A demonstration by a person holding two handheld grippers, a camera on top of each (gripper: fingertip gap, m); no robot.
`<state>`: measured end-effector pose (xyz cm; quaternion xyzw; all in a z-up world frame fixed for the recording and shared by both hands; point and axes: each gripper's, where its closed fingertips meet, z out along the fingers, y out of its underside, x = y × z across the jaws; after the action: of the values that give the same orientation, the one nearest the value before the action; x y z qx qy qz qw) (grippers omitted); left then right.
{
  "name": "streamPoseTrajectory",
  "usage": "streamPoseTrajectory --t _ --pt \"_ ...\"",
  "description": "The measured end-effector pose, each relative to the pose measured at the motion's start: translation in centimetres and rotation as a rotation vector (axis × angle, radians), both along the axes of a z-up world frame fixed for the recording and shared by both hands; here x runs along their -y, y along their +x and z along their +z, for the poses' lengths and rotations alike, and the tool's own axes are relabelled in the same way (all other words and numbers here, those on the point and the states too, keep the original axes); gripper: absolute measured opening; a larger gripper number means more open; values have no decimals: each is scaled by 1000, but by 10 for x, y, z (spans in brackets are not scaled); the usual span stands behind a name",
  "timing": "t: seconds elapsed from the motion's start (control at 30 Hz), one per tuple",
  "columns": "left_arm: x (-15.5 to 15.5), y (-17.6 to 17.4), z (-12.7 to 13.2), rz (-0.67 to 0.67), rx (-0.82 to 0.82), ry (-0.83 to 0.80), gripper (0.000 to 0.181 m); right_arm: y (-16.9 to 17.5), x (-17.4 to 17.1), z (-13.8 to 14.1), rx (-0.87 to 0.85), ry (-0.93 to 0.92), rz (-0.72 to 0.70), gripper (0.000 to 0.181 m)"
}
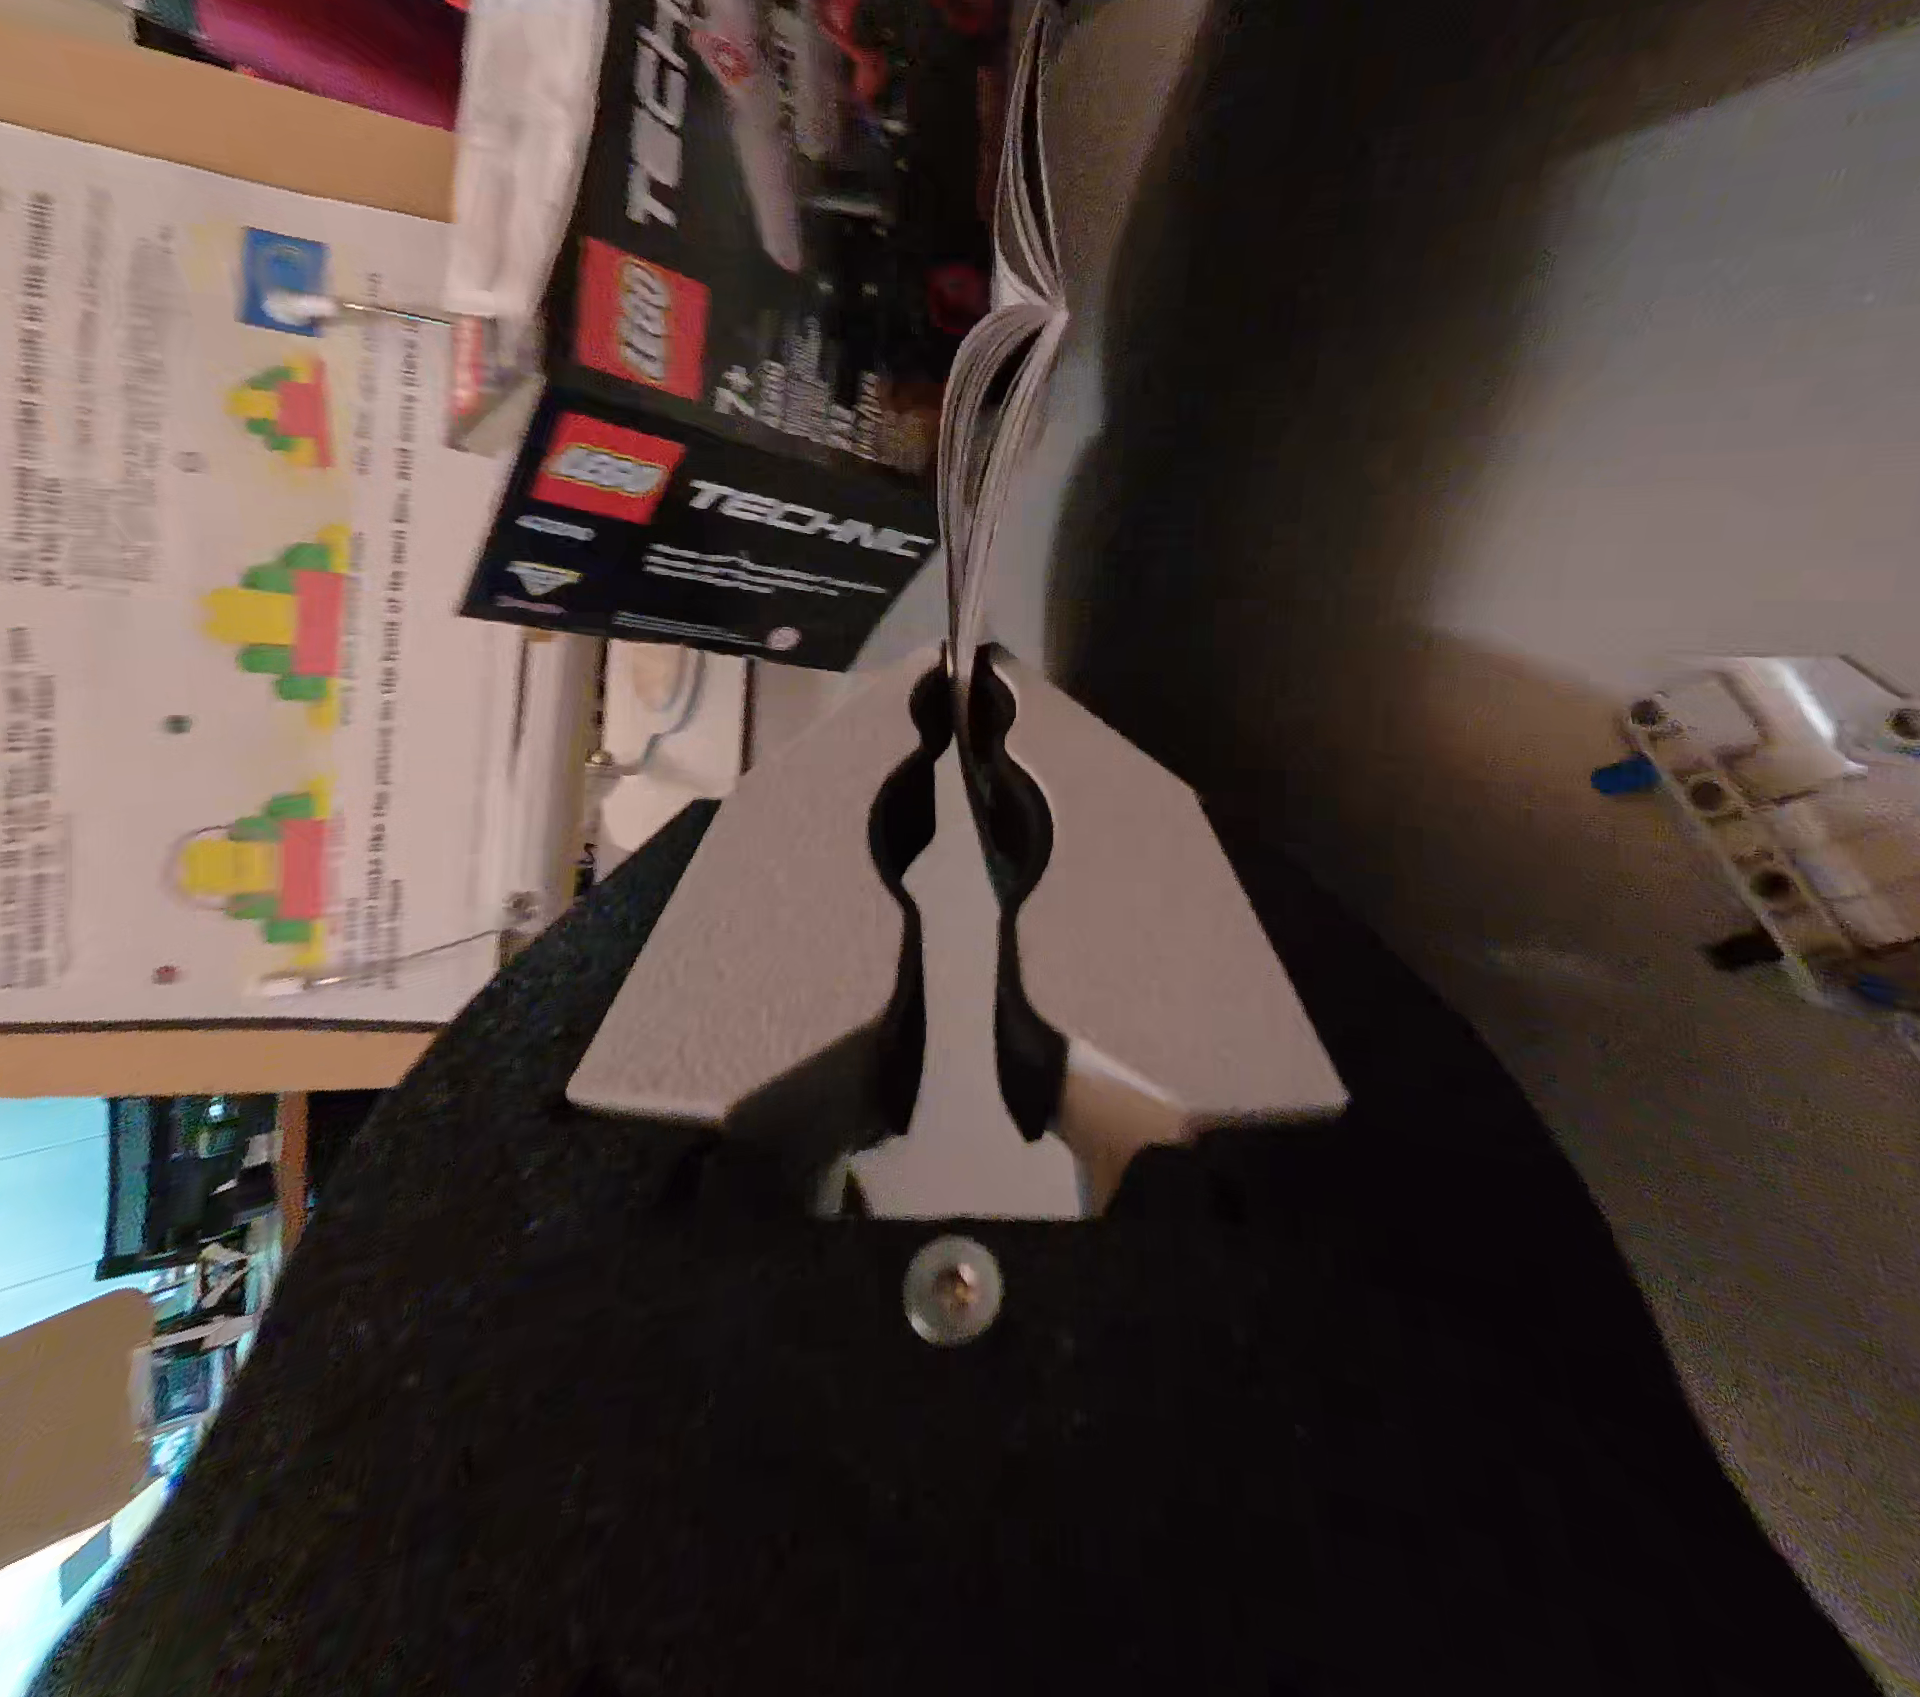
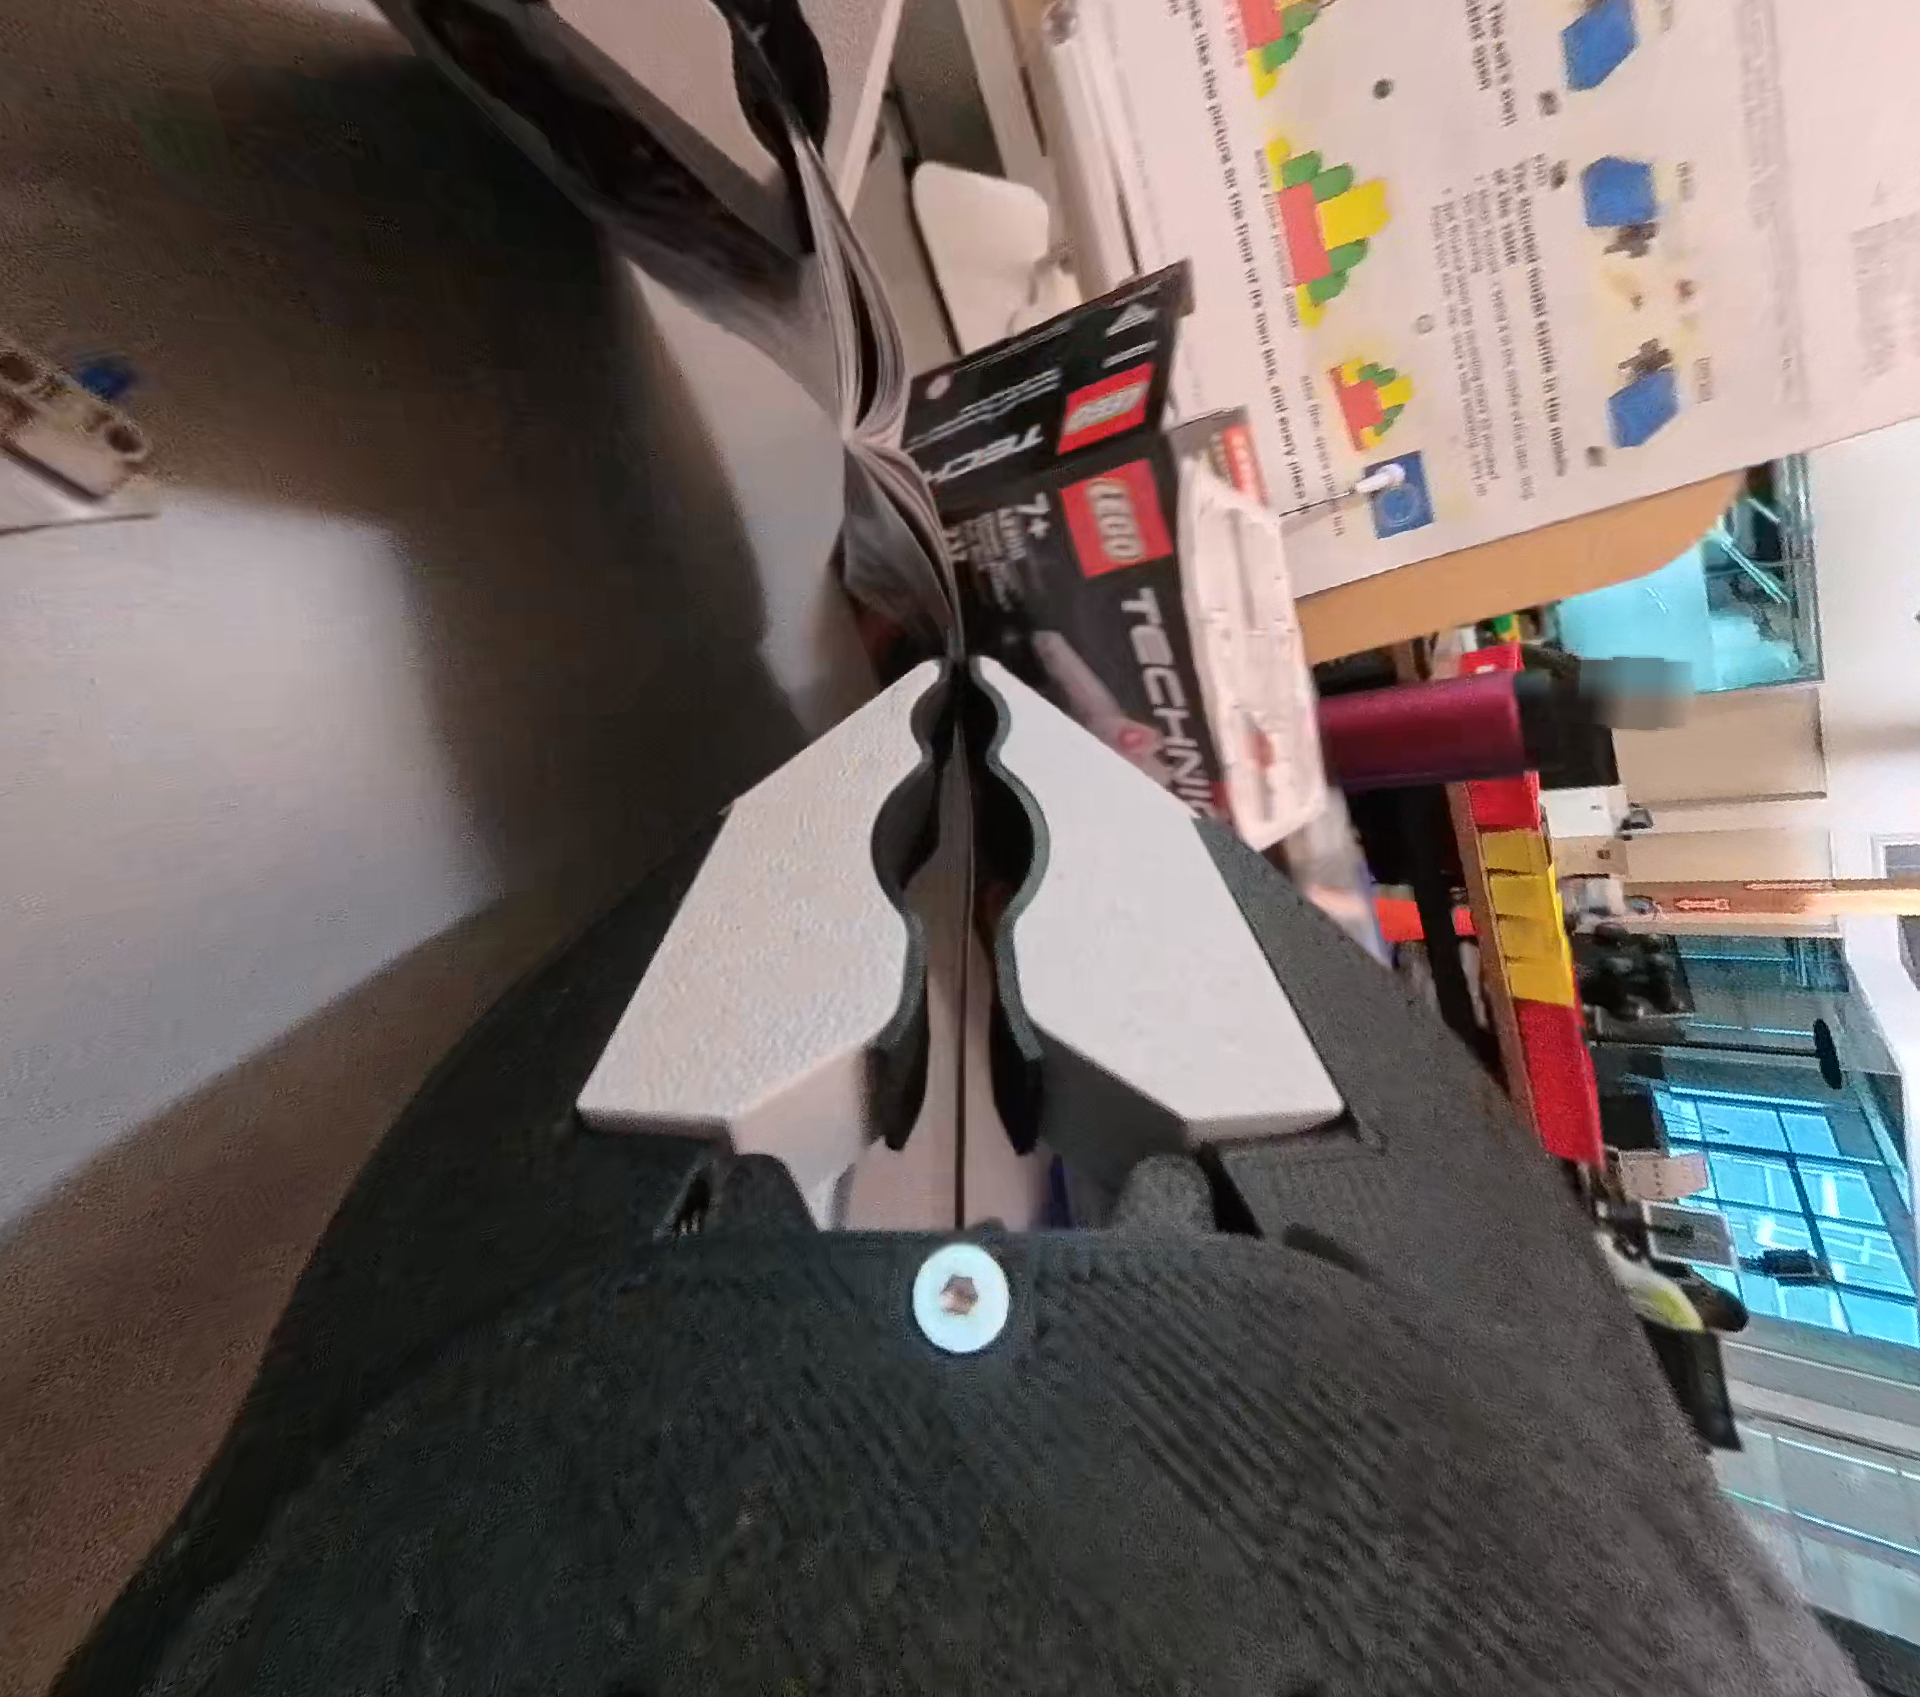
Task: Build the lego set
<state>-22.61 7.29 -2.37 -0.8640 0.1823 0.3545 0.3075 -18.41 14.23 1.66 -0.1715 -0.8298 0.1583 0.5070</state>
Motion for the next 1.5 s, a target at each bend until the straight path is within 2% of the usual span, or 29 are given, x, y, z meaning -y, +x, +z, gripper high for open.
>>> streamPoseTrajectory --t 0.03,0.1,0.17,0.23,0.33,0.43,0.53,0.63,0.73,0.8,0.87,0.93,1.0,1.07,1.13,1.23,1.33,1.37,1.5 --pt "2 5 -18 -4 35 -18 0 5 1 -19 3 14 -8 0" --pt "4 12 -42 1 110 -32 10 11 3 -53 9 49 -19 0" --pt "9 16 -55 22 176 -32 17 13 5 -65 -29 43 -23 0" --pt "16 25 -59 29 299 -8 22 17 10 -78 13 -13 -13 1" --pt "36 43 -53 69 515 42 35 24 5 -98 120 -93 -33 14" --pt "64 71 -47 95 704 70 44 32 3 -94 111 -200 -60 28" --pt "90 105 -53 92 818 59 55 54 6 -85 125 -295 -94 38" --pt "108 133 -72 125 856 10 57 95 30 -77 156 -391 -64 38" --pt "111 141 -87 167 803 -13 44 139 46 -59 121 -556 -9 35" --pt "100 140 -82 181 797 38 17 163 16 -32 18 -672 -89 32" --pt "84 138 -82 203 785 66 3 187 -38 -4 -129 -781 -245 28" --pt "65 146 -81 172 803 84 3 216 -92 8 -245 -882 -401 25" --pt "46 154 -81 153 818 92 1 243 -127 11 -325 -964 -487 22" --pt "32 163 -81 127 820 73 5 263 -145 13 -421 -992 -503 18" --pt "26 166 -83 115 793 44 19 275 -162 8 -509 -999 -534 14" --pt "27 166 -78 127 729 34 31 282 -178 -28 -457 -932 -622 18" --pt "36 161 -60 195 715 104 37 291 -185 -66 -394 -824 -694 27" --pt "39 161 -53 214 715 135 40 291 -185 -70 -405 -802 -690 28" --pt "52 156 -33 308 677 240 56 282 -184 -57 -541 -772 -615 29"
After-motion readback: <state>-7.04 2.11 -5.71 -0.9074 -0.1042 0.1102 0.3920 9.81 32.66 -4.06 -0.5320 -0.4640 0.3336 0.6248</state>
